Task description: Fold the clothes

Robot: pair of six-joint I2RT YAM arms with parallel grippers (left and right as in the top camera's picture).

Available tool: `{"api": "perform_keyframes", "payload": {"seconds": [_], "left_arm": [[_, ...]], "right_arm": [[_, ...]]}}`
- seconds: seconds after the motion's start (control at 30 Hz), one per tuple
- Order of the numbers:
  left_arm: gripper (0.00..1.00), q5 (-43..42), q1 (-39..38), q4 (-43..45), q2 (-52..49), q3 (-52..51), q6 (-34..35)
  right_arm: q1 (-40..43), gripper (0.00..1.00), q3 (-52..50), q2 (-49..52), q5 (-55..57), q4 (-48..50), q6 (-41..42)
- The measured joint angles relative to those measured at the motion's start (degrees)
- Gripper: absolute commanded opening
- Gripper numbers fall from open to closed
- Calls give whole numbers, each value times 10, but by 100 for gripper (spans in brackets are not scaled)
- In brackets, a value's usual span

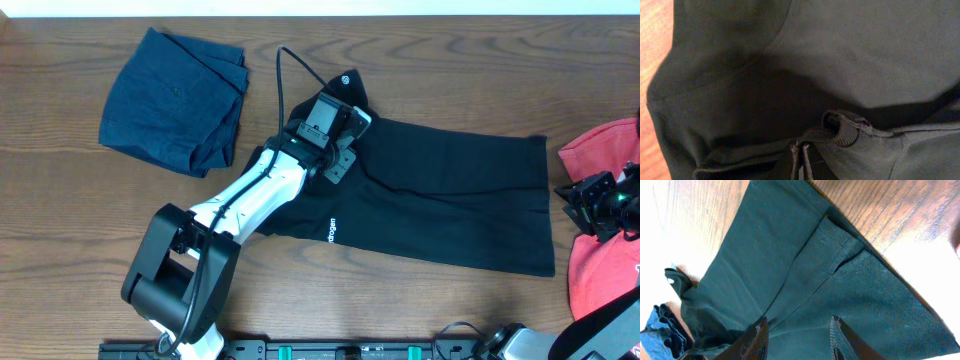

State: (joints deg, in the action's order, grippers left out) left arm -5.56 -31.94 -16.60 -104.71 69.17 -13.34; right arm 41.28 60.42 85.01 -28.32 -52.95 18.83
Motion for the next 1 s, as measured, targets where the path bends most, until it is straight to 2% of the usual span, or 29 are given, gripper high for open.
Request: {"api": "perform_keyframes", "payload": {"seconds": [0.03, 0.07, 0.1, 0.17, 0.23, 0.27, 0.33, 0.47, 0.63, 0.8, 0.93, 1.0], "left_arm": [[8, 0, 0, 5, 0, 0, -6], [17, 0, 0, 9, 0, 0, -12], [29, 0, 0, 12, 0, 0, -20], [67, 0, 0, 10, -1, 0, -26], [92, 0, 0, -3, -1, 0, -28], [98, 0, 0, -17, -1, 0, -29], [98, 5, 0, -44, -1, 0, -24], [98, 20, 0, -111, -1, 0, -2], [98, 28, 0, -182, -1, 0, 39], [98, 30, 3, -243, -1, 0, 93], [98, 30, 12, -282, -1, 0, 124], [98, 30, 17, -291, -1, 0, 137]], "right_arm": [[0, 38, 0, 0, 0, 0, 0], [0, 39, 0, 0, 0, 0, 0], [0, 39, 0, 0, 0, 0, 0], [0, 40, 0, 0, 0, 0, 0], [0, 43, 0, 0, 3, 0, 0], [-1, 44, 0, 0, 9, 0, 0], [-6, 47, -1, 0, 28, 3, 1], [-26, 45, -16, 0, 58, 57, 2], [-62, 47, -81, 0, 78, 163, 8], [-93, 46, -154, 4, 115, 215, 36], [-94, 38, -179, 12, 132, 236, 55], [-94, 27, -184, 16, 146, 241, 72]]}}
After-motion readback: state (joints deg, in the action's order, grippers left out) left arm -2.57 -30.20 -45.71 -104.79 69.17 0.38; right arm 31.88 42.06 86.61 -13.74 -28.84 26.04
